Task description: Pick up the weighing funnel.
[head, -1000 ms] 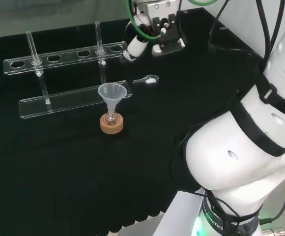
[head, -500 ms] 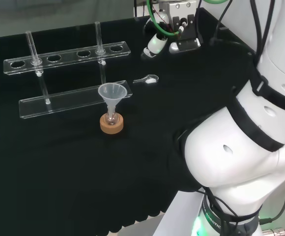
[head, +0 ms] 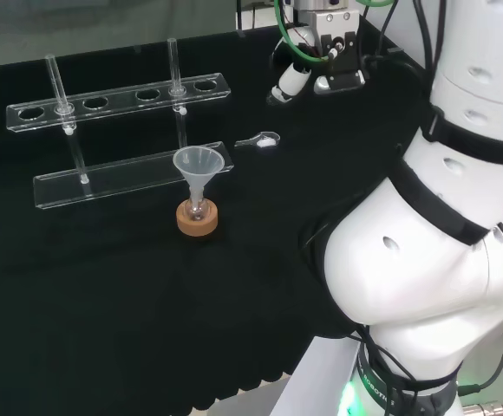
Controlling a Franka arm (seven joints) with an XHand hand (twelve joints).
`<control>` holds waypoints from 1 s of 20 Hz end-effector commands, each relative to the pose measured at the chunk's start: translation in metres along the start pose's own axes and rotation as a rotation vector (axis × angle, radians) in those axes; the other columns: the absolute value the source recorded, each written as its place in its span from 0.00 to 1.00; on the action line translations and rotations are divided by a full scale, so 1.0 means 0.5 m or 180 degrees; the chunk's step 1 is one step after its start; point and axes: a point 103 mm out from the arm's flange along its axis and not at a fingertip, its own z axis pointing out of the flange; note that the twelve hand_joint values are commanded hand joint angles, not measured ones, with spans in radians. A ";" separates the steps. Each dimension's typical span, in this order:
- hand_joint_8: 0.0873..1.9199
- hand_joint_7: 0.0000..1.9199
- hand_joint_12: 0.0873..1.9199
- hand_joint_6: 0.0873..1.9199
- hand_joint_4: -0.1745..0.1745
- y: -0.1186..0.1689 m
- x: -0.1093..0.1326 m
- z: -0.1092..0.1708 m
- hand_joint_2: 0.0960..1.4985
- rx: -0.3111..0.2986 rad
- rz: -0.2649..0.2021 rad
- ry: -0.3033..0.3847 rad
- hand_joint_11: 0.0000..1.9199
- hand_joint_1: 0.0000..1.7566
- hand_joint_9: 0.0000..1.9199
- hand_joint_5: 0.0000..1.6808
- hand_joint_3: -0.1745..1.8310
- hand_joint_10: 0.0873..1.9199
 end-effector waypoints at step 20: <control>0.34 0.19 0.66 0.01 0.35 0.289 -0.098 0.166 0.37 0.0316 -0.0235 -0.0344 0.23 0.49 0.33 0.35 0.34 0.27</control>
